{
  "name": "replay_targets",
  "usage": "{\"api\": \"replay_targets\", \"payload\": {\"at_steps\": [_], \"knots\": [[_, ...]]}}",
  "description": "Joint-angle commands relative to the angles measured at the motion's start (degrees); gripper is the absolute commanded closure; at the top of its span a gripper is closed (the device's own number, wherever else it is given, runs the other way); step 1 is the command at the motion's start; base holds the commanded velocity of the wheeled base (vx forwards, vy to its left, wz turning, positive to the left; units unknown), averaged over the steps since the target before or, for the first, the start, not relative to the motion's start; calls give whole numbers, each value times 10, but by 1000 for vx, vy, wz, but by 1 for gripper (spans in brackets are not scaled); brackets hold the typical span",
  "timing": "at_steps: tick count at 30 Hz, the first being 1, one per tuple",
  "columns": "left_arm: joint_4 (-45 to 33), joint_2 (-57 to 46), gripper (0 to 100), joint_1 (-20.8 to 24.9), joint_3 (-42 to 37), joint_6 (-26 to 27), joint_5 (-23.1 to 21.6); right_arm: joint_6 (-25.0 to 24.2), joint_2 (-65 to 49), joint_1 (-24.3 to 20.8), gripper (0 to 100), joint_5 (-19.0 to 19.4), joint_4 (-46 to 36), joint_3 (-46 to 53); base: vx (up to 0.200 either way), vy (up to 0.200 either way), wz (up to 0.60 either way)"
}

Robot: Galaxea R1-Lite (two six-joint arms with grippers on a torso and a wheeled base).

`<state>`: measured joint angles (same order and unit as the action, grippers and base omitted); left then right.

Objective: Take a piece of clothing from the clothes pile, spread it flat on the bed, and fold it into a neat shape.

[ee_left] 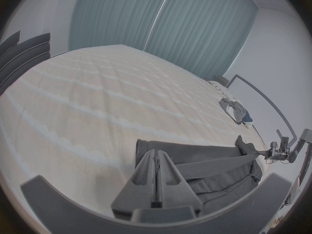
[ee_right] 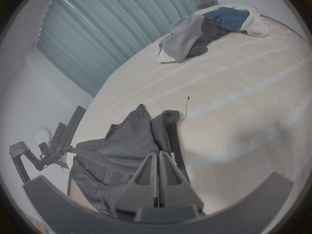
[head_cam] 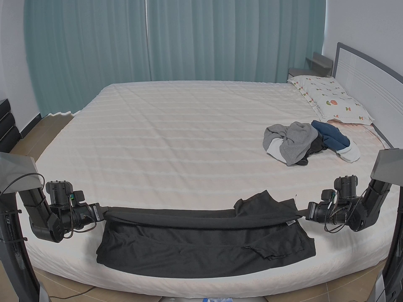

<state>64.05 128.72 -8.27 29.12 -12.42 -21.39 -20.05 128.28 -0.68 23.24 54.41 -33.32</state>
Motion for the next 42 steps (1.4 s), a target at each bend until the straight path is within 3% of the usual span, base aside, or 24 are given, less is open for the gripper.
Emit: {"api": "replay_targets", "payload": {"at_steps": [1,3,4,6,7,20,24,28,34,42], "knots": [[4,18,100,1,-18,-1,-1,1,47,-2,100,-1,35,25,0,0,0],[4,18,100,1,-21,-1,-1,0,50,-2,100,-1,44,28,0,0,0],[5,18,0,1,-24,-1,0,0,52,-2,100,-1,46,32,0,0,0],[5,16,0,1,-28,0,1,-2,49,-2,100,1,47,33,0,0,0],[5,14,0,1,-28,0,0,-5,45,-2,0,1,47,33,0,0,0],[6,-36,0,-10,-49,-27,-2,-80,-37,-1,0,1,47,27,0,0,0],[-4,-71,0,-5,-13,-154,0,-152,-44,-2,0,0,40,0,0,0,0],[-32,-62,0,8,33,-211,2,-195,-21,-2,0,0,35,-28,0,0,0],[-112,16,0,16,143,-215,10,-202,32,0,0,-2,22,-66,0,0,0],[-118,59,0,35,161,-212,38,-264,58,-2,0,-17,23,-83,0,0,0]]}}
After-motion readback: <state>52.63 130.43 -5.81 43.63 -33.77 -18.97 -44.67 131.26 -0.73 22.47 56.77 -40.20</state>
